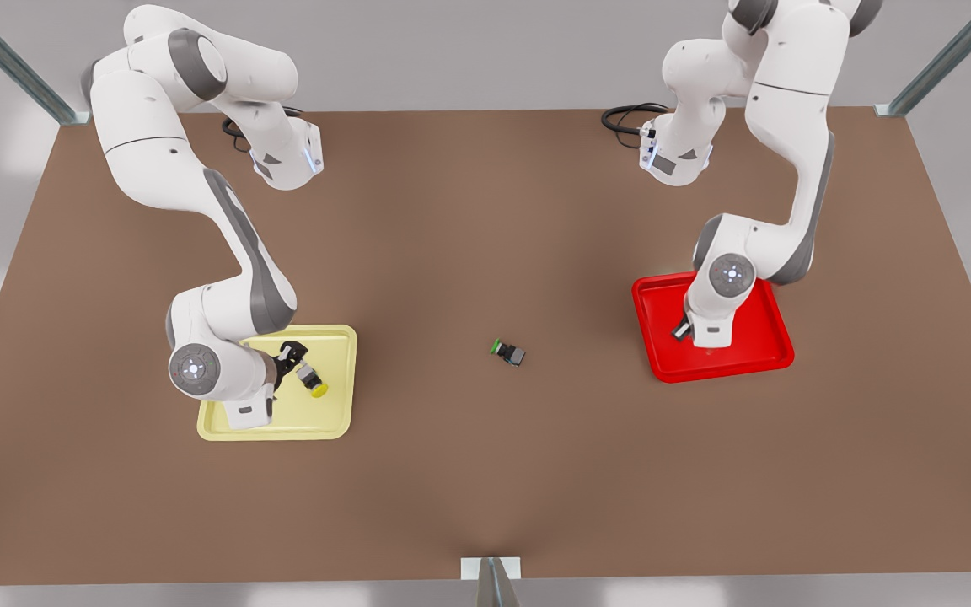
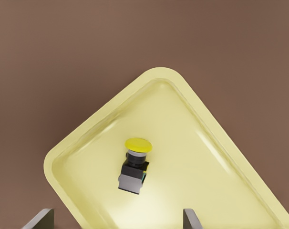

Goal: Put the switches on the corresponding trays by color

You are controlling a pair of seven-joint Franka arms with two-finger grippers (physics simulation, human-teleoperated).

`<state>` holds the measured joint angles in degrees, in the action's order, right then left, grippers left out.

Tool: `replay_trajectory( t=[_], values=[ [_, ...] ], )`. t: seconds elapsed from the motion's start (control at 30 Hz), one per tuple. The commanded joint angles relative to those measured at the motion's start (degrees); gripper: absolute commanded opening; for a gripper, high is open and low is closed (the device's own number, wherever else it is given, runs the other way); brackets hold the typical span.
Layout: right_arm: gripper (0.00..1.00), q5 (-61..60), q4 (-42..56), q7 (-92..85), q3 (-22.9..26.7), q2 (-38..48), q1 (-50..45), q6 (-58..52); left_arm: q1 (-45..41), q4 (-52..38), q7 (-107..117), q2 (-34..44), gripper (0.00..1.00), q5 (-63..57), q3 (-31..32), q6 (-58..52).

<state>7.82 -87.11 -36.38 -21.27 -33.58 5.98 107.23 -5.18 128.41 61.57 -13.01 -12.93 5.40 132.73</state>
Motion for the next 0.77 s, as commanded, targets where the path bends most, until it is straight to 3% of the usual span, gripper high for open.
replay_trajectory(
  t=[0.0,0.2,0.27,0.3,0.33,0.37,0.4,0.43,0.5,0.53,0.73],
  values=[
    [1.0,0.0,-0.08,0.08,0.0,0.0,0.0,0.0,-0.01,-0.09,0.04,0.01,1.0,0.1,-0.04,-0.01],
    [1.0,-0.09,0.01,1.14,-0.09,1.06,-0.18,-0.26,-0.01,-7.02,-7.95,1.68,1.0,2.02,0.05,-6.86],
    [1.0,-0.18,1.94,14.47,0.0,9.4,0.0,-14.13,-0.01,-21.08,-22.45,3.26,1.0,7.21,0.58,-21.19],
    [1.0,-0.18,7.64,30.74,-0.09,15.72,-0.09,-27.66,-0.1,-25.22,-27.02,5.8,1.0,7.48,1.19,-26.2],
    [1.0,0.52,14.68,36.29,-0.09,21.44,-0.53,-36.3,-0.1,-30.92,-31.33,7.65,1.0,10.28,1.98,-28.75],
    [1.0,1.93,12.94,39.02,0.7,30.4,0.0,-36.03,-0.1,-37.69,-34.32,6.69,1.0,12.93,1.63,-33.76],
    [1.0,-2.44,-1.1,39.28,9.11,42.96,-1.48,-27.98,-0.1,-40.86,-46.26,7.48,0.99,12.4,1.11,-40.52],
    [1.0,-6.07,-8.52,39.46,22.4,46.59,-10.54,-23.73,-0.1,-40.25,-58.83,10.81,1.0,12.31,-1.79,-44.92],
    [1.0,-6.07,-8.78,39.63,22.32,46.06,-10.72,-25.58,0.08,-41.13,-69.14,9.33,1.0,12.75,-3.38,-49.85],
    [1.0,-6.07,-9.4,39.63,22.41,44.83,-10.72,-25.58,1.84,-49.22,-60.34,1.59,1.0,11.52,1.11,-50.29],
    [1.0,-6.15,-11.33,39.54,22.59,45.09,-10.72,-25.22,1.57,-47.37,-59.82,3.26,1.0,11.43,-0.39,-49.67]
  ],
)
